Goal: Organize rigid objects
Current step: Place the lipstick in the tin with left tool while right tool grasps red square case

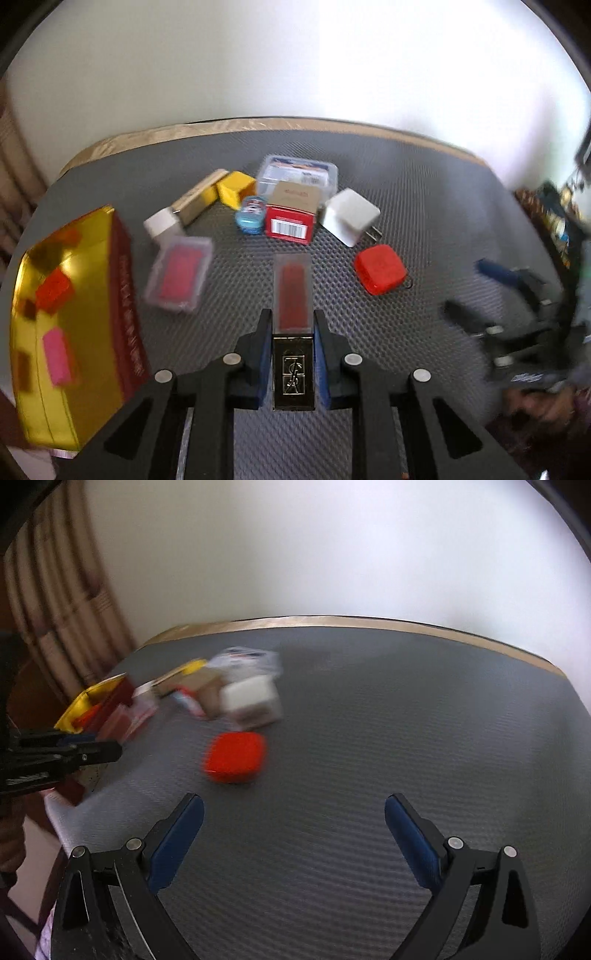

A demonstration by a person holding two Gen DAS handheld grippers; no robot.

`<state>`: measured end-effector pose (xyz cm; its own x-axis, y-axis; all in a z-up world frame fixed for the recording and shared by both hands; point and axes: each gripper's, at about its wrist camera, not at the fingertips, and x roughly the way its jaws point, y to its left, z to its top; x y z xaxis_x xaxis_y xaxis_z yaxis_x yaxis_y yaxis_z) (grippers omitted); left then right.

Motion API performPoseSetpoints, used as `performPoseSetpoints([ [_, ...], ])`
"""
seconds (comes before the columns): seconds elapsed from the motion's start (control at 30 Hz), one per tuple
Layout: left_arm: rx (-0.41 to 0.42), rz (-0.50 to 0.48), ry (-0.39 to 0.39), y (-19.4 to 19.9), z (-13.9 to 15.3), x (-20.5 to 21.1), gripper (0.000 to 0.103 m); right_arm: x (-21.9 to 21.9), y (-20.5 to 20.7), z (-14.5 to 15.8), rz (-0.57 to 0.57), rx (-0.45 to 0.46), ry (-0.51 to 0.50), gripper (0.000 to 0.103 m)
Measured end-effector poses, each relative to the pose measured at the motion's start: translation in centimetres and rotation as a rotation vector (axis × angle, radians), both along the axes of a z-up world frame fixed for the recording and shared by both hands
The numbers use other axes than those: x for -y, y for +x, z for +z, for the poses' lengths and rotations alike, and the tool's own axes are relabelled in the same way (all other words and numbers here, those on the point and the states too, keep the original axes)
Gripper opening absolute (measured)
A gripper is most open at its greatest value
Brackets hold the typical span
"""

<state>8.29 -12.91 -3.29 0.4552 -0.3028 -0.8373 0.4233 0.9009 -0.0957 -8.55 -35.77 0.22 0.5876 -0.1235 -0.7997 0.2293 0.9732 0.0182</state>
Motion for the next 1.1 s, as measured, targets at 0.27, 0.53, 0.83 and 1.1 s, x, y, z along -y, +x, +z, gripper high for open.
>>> performPoseSetpoints([
  [0.27, 0.052, 0.141, -0.026, -1.7, 4.4, -6.2, 0.02, -1.9, 5.7, -1.9, 0.016, -0.056, -0.004, 0.098],
  [0.53, 0.022, 0.314, 0.003, -0.3, 4.3, -14.4, 0.02, -2.0, 7.7, -4.4, -0.012, -0.135, -0.03, 0.069],
  [0.83, -0.015, 0.346, 0.072, 4.3, 0.9, -15.1, 0.02, -2.6, 7.0, -4.3, 0.015, -0.128, -0.085, 0.044],
  [1.1, 0.032, 0.408, 0.164, 6.3, 0.2, -15.2, 0.026, -3.2, 5.3, -2.5, 0.022, -0.107, -0.053, 0.044],
])
